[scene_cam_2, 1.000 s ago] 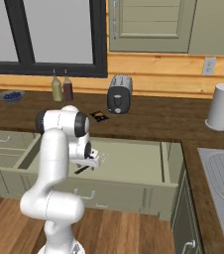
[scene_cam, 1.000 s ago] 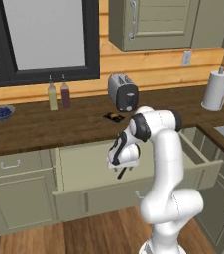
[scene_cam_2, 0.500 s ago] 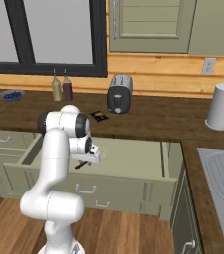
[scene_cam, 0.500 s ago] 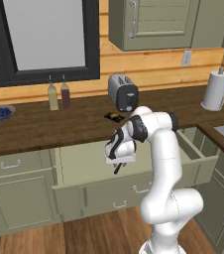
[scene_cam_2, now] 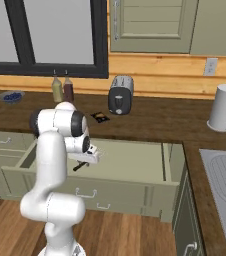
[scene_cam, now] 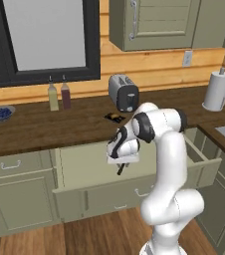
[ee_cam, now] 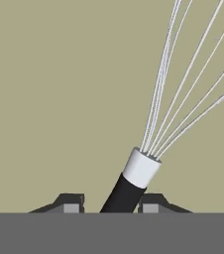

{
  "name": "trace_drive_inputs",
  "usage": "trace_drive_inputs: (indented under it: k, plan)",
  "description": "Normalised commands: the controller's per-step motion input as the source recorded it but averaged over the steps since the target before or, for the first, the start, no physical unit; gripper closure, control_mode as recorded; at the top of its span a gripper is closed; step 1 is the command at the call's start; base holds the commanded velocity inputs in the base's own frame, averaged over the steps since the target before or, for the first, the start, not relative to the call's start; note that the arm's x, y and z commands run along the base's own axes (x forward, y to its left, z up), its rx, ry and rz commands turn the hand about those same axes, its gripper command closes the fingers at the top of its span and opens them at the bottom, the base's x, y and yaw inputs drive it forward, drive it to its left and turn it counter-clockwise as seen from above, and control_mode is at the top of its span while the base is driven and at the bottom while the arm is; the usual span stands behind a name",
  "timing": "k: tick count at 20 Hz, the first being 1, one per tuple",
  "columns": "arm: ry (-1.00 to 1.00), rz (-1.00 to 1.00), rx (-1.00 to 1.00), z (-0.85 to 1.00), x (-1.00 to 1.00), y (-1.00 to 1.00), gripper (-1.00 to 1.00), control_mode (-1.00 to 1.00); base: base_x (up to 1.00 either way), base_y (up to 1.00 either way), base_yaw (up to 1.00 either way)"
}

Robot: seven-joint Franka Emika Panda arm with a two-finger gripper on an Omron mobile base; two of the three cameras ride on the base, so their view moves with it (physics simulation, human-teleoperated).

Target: Pick the whisk from the drawer and place it on the counter.

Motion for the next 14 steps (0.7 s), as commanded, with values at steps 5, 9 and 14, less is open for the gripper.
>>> trace_drive_inputs:
  k: [5,9,14]
  plan:
    - [0.0,-0.29,0.0,1.0,-0.42,-0.27,1.0,-1.0,0.0,0.0,0.0]
    - [0.15,-0.51,0.01,1.0,-0.47,-0.4,1.0,-1.0,0.0,0.0,0.0]
    - [-0.07,-0.4,0.0,1.0,-0.3,-0.3,1.0,-1.0,0.0,0.0,0.0]
